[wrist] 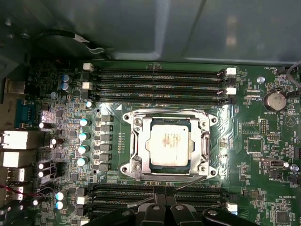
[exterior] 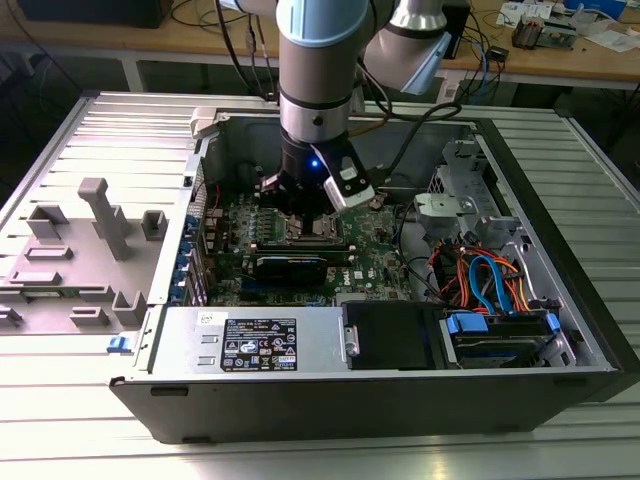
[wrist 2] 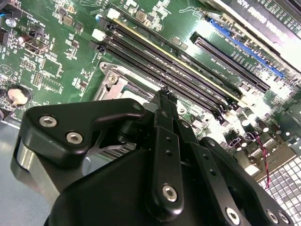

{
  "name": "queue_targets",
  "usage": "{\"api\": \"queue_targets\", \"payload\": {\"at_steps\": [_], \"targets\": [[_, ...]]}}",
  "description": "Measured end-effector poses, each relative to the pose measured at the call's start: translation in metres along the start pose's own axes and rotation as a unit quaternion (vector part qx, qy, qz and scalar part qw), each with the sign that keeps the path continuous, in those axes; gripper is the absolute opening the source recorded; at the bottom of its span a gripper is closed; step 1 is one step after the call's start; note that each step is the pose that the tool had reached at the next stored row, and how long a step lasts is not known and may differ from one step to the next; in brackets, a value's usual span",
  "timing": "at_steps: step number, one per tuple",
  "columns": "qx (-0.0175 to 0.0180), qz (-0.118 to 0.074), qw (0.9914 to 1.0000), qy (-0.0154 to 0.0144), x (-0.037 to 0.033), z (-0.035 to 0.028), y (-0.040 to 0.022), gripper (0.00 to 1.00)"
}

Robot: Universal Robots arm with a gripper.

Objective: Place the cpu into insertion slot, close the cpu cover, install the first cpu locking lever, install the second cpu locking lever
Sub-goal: 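Install the second cpu locking lever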

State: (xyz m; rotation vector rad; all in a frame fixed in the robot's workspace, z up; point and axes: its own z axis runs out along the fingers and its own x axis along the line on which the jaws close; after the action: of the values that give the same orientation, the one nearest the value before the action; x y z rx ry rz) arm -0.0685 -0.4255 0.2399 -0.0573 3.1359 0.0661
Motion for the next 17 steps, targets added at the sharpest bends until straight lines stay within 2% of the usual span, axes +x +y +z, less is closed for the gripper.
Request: {"api": "queue_targets", "payload": {"at_steps": [7, 11, 14, 17], "targets": [[-0.0002, -0.011, 0.99994, 0.0011, 0.0063, 0.0015, -0.0004, 0.11], [-0.0004, -0.016, 0.99986, 0.0042, 0.011, 0.004, -0.0003, 0.11], [-0.0006, -0.019, 0.99977, 0.009, 0.0142, 0.0066, -0.0003, 0.11], [-0.0008, -0.026, 0.9996, 0.0118, 0.0156, 0.0138, -0.0005, 0.11]]}}
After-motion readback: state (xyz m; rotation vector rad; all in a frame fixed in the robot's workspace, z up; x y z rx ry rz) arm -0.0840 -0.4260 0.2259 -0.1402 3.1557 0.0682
